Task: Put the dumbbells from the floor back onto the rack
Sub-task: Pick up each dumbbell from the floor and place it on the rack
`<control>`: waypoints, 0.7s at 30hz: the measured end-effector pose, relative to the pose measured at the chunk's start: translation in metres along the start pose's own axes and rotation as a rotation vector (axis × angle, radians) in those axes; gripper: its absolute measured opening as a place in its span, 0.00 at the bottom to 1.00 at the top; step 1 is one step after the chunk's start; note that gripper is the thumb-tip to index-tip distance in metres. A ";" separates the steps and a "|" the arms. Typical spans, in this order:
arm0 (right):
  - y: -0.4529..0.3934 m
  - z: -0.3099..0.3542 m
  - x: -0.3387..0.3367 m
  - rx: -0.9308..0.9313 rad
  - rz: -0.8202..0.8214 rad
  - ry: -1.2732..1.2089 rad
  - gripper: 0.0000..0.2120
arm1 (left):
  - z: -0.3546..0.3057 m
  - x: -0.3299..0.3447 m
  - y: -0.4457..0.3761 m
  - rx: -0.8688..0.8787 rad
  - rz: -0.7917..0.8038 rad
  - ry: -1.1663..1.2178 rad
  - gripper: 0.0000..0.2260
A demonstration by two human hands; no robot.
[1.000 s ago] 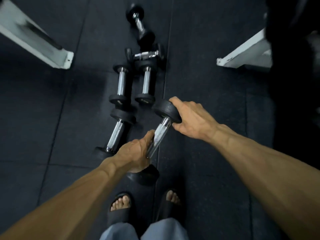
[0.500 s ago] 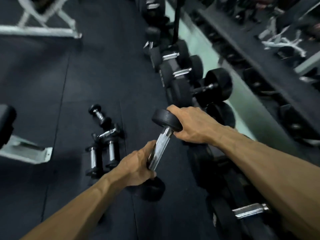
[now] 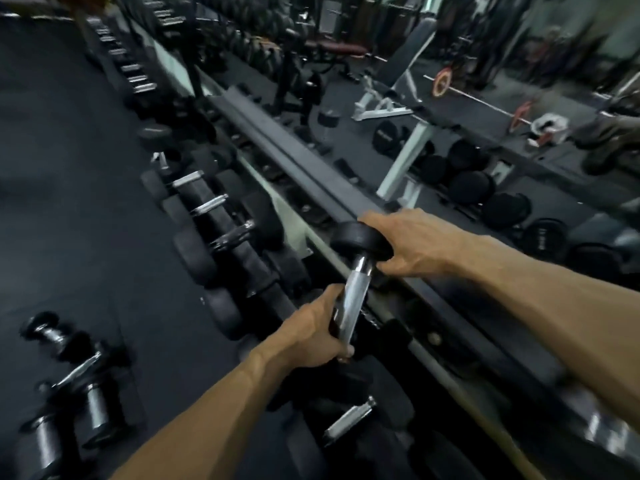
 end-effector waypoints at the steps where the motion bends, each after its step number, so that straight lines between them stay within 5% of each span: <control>1: 0.014 -0.022 -0.003 0.021 0.005 0.005 0.19 | -0.018 0.014 -0.013 0.019 0.029 -0.002 0.39; 11: 0.128 -0.212 0.007 0.344 0.072 -0.087 0.20 | -0.138 0.132 -0.135 0.061 0.303 -0.091 0.38; 21: 0.131 -0.263 0.087 0.444 0.164 -0.307 0.21 | -0.116 0.170 -0.173 -0.020 0.468 -0.216 0.37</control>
Point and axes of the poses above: each hand's wrist, its own y-axis away from the middle knuckle, its own x-axis out of the palm, z = x × y, the point moved 9 cm from there along -y, towards the middle knuckle, and after that the axes turned 3 degrees about -x, right-handed, at the moved point
